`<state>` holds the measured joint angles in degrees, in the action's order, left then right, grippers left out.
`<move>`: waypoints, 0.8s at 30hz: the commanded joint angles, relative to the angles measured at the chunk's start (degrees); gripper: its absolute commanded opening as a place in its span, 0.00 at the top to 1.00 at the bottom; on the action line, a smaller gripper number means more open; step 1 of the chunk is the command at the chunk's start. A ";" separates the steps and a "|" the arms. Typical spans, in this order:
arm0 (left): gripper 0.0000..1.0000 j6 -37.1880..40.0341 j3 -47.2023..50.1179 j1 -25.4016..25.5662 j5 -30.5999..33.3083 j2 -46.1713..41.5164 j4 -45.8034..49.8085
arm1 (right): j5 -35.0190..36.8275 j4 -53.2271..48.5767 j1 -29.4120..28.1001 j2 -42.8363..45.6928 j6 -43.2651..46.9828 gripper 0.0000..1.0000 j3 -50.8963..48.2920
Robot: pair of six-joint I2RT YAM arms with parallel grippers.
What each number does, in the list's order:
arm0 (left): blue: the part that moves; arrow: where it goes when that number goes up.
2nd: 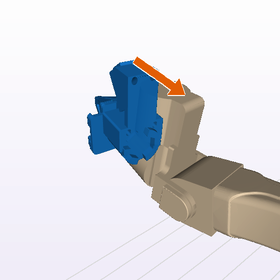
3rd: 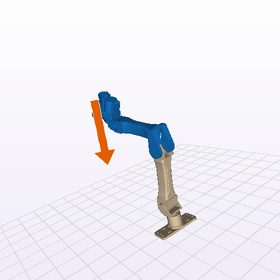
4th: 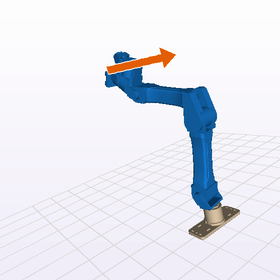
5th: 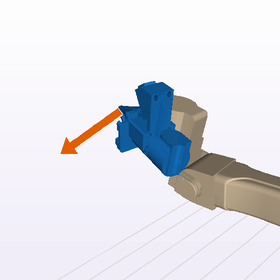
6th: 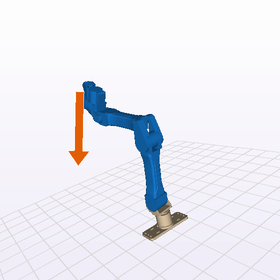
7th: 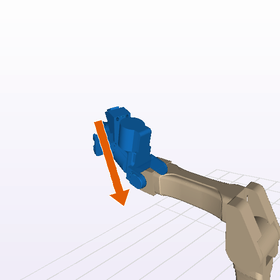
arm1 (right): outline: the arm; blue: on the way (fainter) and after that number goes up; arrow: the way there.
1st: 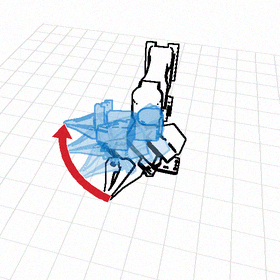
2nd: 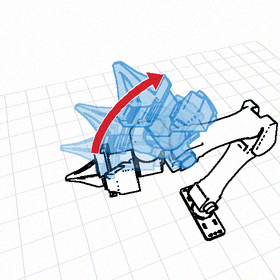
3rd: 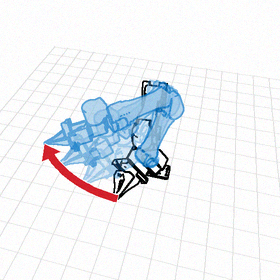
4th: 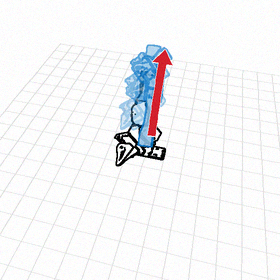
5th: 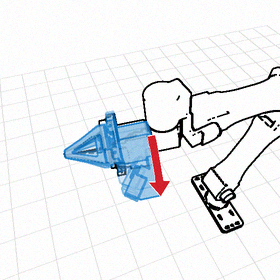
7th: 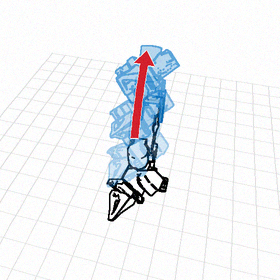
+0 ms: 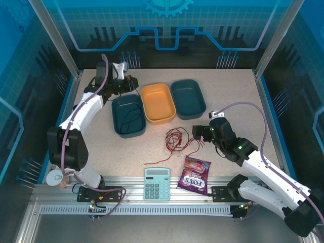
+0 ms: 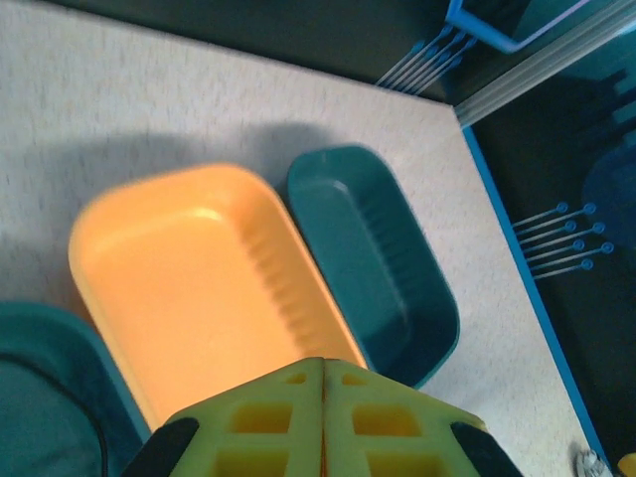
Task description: Untangle the cables
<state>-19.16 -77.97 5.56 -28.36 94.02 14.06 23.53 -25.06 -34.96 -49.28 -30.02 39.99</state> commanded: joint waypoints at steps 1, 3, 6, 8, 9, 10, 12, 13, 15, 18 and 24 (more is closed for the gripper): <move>1.00 -1.81 3.70 0.40 -0.04 -4.08 -2.88 | -0.49 -0.53 0.86 -0.21 -0.18 0.00 1.59; 1.00 -1.54 5.45 0.34 0.15 -4.76 -2.04 | -0.69 -0.54 0.86 -0.21 -0.21 0.00 1.43; 1.00 -0.61 6.84 0.33 1.64 -4.92 1.57 | -0.88 -0.78 0.95 -0.17 -0.39 0.00 1.23; 1.00 0.52 7.35 0.39 2.82 -4.70 4.11 | -0.94 -0.70 0.95 -0.20 -0.58 0.00 0.98; 1.00 1.10 7.57 0.37 3.25 -4.62 5.28 | -1.16 -0.66 0.95 -0.21 -0.64 0.00 0.88; 1.00 1.82 7.80 0.40 3.65 -4.55 6.41 | -1.27 -0.44 0.99 -0.21 -0.72 0.00 0.81; 1.00 2.88 8.17 0.41 3.91 -4.39 7.68 | -1.58 -0.19 0.97 -0.34 -0.83 0.00 0.71; 1.00 3.48 8.43 0.37 4.08 -4.45 8.11 | -1.71 -0.10 0.95 -0.45 -0.84 0.00 0.62; 1.00 5.02 8.65 0.39 4.67 -4.10 9.16 | -1.95 -0.08 0.95 -0.64 -0.92 0.00 0.61; 1.00 8.49 8.91 0.41 5.11 -3.49 10.46 | -2.31 -0.08 0.97 -0.79 -1.09 0.00 0.51; 1.00 13.44 9.69 0.41 11.52 -2.48 11.54 | -2.44 -0.47 0.95 -0.56 -1.45 0.00 0.21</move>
<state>-10.24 -68.99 5.85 -20.73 90.96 23.18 21.65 -25.08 -34.79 -50.06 -30.52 40.10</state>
